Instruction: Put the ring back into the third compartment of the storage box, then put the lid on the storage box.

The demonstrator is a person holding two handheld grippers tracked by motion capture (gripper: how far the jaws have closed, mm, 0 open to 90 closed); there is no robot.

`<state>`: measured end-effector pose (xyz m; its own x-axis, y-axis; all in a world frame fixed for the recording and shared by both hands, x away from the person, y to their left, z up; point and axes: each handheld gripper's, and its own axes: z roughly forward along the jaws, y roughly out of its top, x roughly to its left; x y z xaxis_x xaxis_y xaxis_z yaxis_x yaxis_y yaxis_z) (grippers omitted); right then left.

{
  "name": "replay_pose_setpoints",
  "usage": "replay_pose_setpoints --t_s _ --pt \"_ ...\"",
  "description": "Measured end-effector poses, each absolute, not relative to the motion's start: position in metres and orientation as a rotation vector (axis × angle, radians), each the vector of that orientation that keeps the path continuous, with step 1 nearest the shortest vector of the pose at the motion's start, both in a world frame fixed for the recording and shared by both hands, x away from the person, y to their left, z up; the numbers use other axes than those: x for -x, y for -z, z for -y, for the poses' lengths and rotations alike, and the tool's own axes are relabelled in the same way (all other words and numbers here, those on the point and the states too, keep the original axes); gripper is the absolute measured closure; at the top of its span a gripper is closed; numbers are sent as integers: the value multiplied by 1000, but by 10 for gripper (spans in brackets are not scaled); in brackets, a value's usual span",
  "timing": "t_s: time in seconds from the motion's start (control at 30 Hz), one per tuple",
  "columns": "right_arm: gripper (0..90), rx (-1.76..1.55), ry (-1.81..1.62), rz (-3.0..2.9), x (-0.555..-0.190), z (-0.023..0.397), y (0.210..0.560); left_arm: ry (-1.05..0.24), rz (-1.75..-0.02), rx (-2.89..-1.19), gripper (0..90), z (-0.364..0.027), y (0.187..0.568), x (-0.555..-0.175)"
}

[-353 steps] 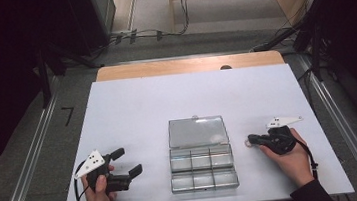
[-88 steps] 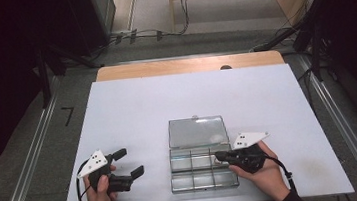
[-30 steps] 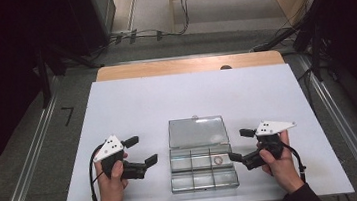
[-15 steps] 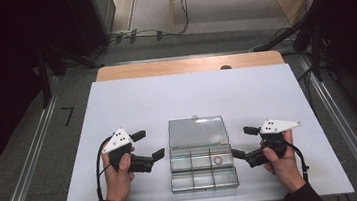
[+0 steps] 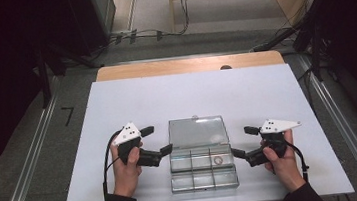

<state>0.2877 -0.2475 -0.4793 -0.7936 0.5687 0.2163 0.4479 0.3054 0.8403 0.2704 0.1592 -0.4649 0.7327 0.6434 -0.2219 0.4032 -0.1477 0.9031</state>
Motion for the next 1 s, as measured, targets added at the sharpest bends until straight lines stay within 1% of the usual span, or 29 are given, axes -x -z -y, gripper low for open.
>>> replay_pose_setpoints --t_s 0.8,1.0 --pt "0 -968 -1521 -2408 -291 249 479 -189 -834 -1791 16 -133 483 -295" --pt "0 -988 -1533 -2398 -294 249 477 -166 -901 -1776 22 -134 488 -301"
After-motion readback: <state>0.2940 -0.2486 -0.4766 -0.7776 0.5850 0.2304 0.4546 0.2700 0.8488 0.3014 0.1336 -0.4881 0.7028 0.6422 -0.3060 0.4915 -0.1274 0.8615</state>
